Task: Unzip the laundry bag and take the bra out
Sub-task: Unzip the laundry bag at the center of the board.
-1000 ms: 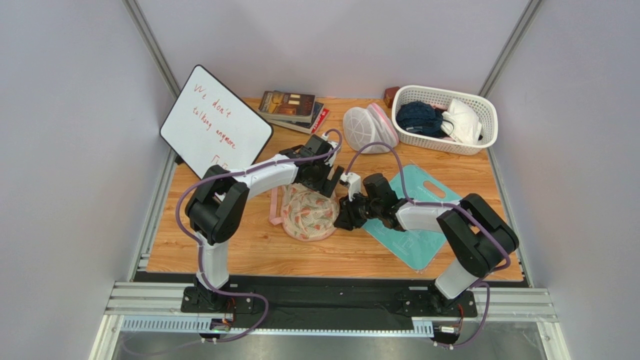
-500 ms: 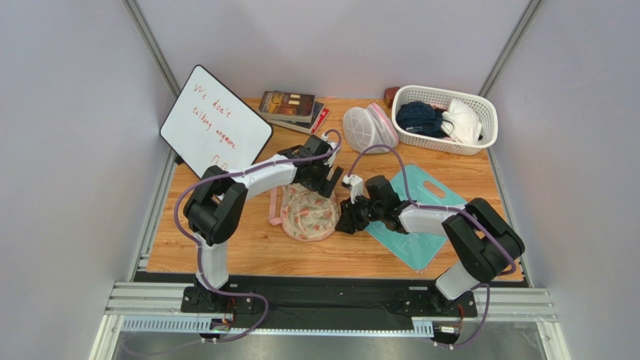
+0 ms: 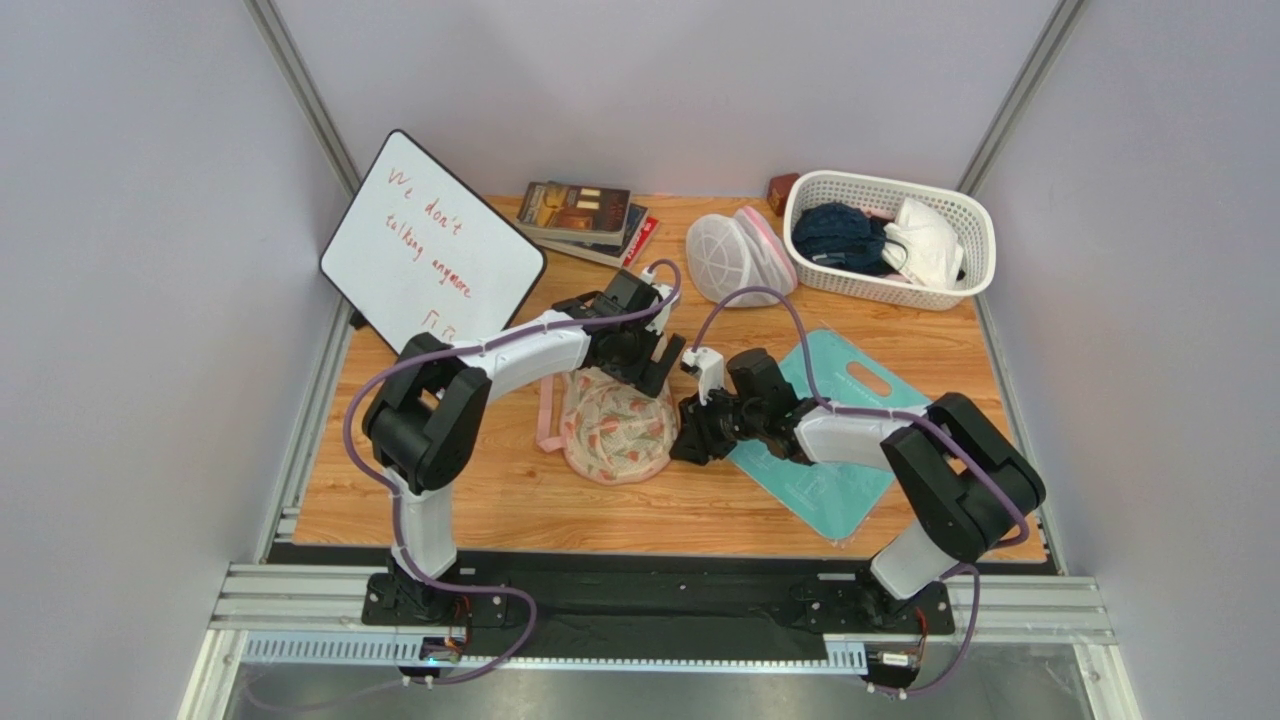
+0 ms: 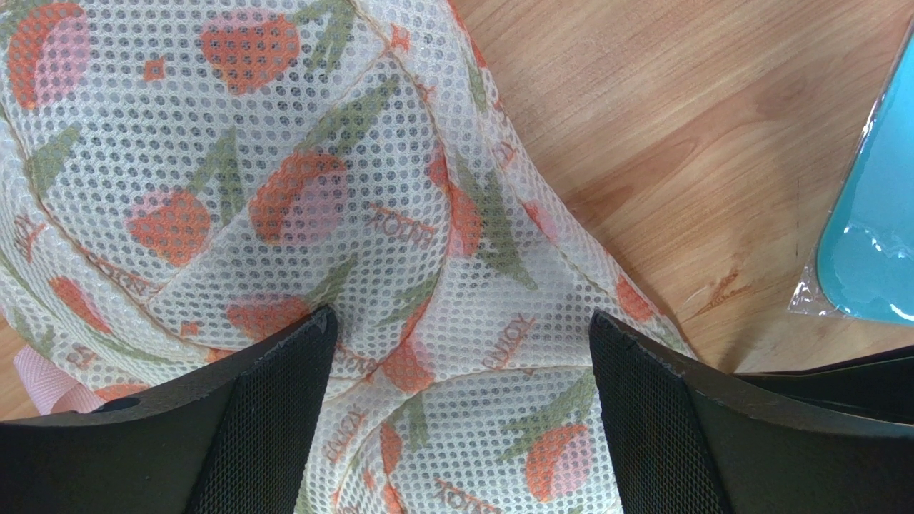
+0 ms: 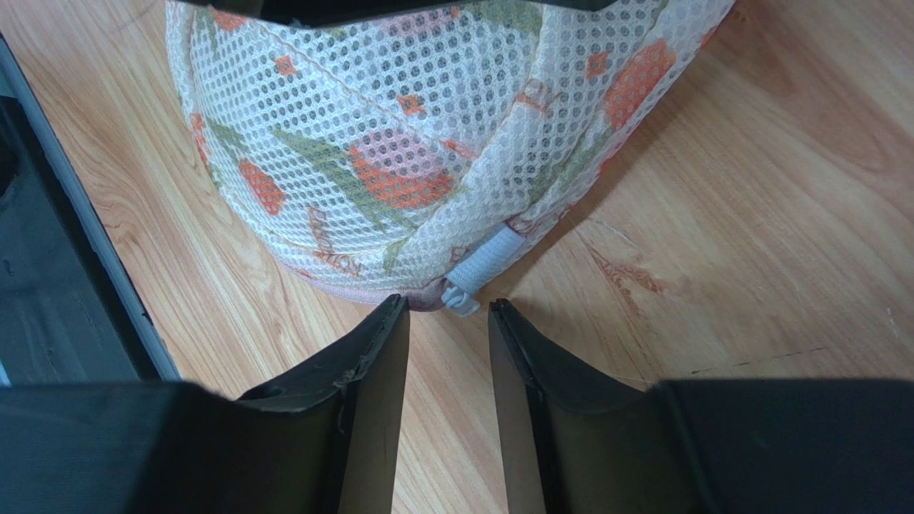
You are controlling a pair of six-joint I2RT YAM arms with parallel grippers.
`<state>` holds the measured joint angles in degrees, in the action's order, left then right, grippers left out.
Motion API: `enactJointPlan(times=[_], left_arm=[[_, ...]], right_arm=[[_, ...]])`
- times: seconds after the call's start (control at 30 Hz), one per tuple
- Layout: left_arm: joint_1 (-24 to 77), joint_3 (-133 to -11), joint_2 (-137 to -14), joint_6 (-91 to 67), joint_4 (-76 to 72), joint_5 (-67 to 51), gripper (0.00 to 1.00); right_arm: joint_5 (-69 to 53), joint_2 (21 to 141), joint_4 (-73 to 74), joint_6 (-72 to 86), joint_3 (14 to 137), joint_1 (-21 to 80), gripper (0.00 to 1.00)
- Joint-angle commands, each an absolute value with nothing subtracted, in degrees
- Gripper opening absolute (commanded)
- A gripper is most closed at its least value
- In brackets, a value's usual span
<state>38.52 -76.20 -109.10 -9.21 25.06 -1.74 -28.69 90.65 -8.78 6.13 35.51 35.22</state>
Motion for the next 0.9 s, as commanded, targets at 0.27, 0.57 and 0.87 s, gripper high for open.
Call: enactJointPlan(times=[0.27, 0.57, 0.87], left_arm=[[38.41, -76.29, -108.1, -8.17, 26.02, -3.51, 0.93], [38.41, -76.03, -107.67, -8.0, 26.28, -3.6, 0.93], [38.41, -76.38, -104.86, -10.28, 26.98, -3.08, 0.94]], right_arm=[[-26.19, 91.67, -6.68, 3.6, 37.18, 35.42, 0.25], [-25.49, 91.23, -5.98, 3.6, 37.18, 35.51, 0.07], [-21.45, 86.58, -0.53, 4.83, 37.27, 36.74, 0.0]])
